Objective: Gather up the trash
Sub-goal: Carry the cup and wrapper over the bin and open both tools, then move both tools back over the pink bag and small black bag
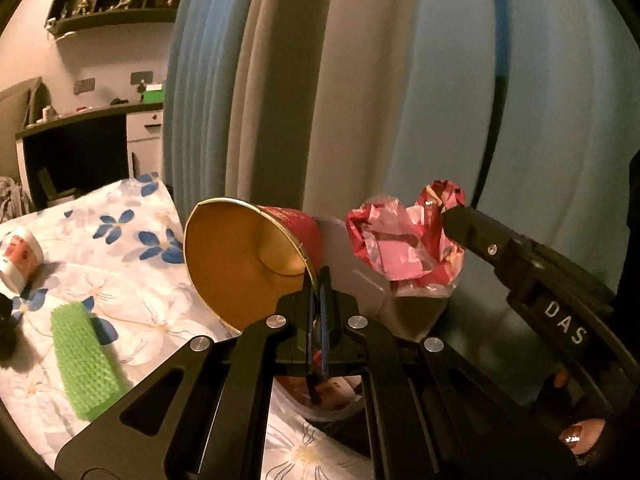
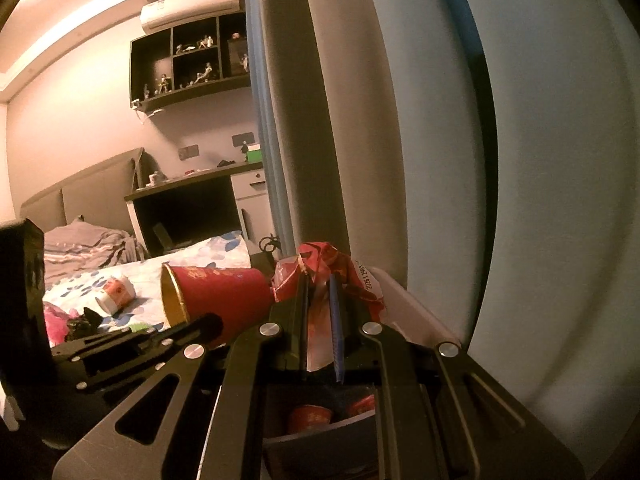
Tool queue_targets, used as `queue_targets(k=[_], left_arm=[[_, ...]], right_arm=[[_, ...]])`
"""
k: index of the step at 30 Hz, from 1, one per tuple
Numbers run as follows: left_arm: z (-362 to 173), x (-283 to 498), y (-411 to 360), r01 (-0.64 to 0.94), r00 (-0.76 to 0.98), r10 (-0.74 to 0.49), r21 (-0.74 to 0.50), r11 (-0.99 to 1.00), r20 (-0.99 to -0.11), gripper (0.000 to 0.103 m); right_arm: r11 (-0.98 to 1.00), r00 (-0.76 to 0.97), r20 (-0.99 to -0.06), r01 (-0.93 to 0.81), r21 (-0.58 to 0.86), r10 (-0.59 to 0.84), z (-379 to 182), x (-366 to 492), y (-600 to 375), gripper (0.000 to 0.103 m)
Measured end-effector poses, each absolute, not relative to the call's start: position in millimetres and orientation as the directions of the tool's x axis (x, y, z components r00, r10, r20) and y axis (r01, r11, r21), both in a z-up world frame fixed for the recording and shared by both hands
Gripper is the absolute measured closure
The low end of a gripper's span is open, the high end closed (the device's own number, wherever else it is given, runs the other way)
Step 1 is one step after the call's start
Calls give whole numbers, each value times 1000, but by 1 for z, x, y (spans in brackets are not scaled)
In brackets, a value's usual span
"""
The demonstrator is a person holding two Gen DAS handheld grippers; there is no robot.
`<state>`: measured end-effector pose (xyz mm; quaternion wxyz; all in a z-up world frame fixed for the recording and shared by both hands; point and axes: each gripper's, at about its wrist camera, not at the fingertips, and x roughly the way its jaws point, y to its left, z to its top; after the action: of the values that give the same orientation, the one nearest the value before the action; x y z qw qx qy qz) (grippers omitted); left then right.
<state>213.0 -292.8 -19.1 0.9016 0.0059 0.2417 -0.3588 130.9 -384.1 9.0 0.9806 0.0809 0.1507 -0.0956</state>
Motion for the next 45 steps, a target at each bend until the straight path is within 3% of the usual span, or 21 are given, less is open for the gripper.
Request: queue_targets(k=[22,24,28,32,38,40,42,45], left_arm=[[-46,230,-312,704,526,-692,-204,681,-494,101],[-48,231,-308,697,530,-685,-204,688,-500,93],[-48,228,-290,668,554,-672,-219,711,-492,39],[-42,225,-257,585,635,-605,-211,783,-481,20],[-29,215,-198,398,763,-449,-211,893,-464,9],[-26,212,-180,340,792,-397,-205,918,-465,7],[-24,208,-159,284,816,-345,-199,938,-464,7],[-23,204,-127,185,843,-253,-185,965,-475,6]], right_arm=[[969,930,-337,206,136,-150,2,147,-392,92],[969,929,-339,205,136,-148,1,147,-392,92],[969,927,-345,203,143,-143,0,149,-394,92],[970,922,-360,201,140,-139,-5,156,-392,92],[970,910,-391,205,130,-140,-15,170,-387,89],[970,908,-394,205,129,-140,-17,173,-385,81],[968,907,-394,217,127,-152,-16,174,-384,61],[965,912,-377,226,131,-162,-13,169,-381,51]])
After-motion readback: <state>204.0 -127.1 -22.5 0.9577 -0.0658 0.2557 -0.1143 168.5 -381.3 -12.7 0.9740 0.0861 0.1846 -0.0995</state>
